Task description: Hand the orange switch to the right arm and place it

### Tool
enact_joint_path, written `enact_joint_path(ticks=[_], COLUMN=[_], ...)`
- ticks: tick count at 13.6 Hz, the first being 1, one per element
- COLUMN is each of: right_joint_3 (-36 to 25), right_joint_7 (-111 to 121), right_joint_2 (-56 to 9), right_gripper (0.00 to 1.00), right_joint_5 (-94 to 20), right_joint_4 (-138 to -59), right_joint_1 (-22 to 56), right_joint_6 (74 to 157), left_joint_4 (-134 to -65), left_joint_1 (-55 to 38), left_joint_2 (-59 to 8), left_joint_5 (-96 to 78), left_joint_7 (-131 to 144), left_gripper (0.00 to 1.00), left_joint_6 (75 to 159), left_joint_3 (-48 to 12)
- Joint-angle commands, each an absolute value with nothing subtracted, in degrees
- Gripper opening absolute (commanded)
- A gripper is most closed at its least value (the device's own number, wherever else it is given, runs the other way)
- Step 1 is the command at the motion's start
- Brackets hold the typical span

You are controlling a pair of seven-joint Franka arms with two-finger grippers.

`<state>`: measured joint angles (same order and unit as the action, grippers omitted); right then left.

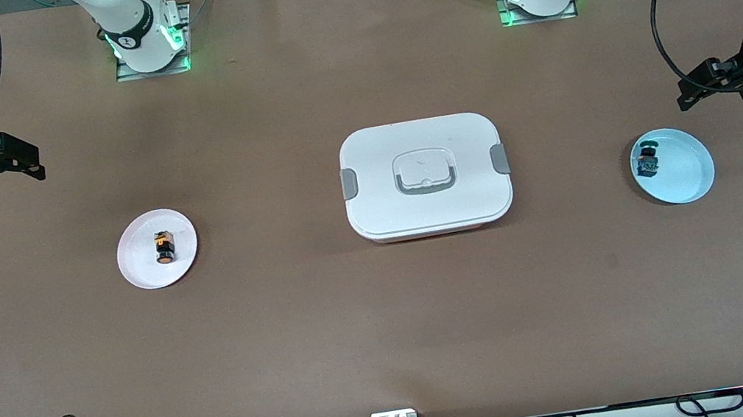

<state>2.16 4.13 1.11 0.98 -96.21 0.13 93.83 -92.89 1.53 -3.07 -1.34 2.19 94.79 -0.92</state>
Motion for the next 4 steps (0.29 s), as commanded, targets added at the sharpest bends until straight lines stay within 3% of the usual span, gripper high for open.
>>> enact_joint_path(ticks=[1,4], right_joint_3=[2.46,2.46], right_joint_7=[3.43,3.43], right_joint_2=[0.53,0.61], right_gripper=[1.0,1.0], right_joint_5=[-0.52,-0.62], right_joint_4=[-94.92,-95.19], right_joint_1=[-0.44,-0.35], right_joint_6=[93.96,93.95], left_joint_4=[-92.55,-92.55], left_joint_1=[2.11,2.11], left_joint_2=[-2.81,-2.9], left_joint_5=[-0.44,-0.44], left_joint_7=[1.93,1.93], left_gripper=[1.0,1.0], left_joint_6=[94.48,94.48], left_joint_3=[-1.41,-1.41])
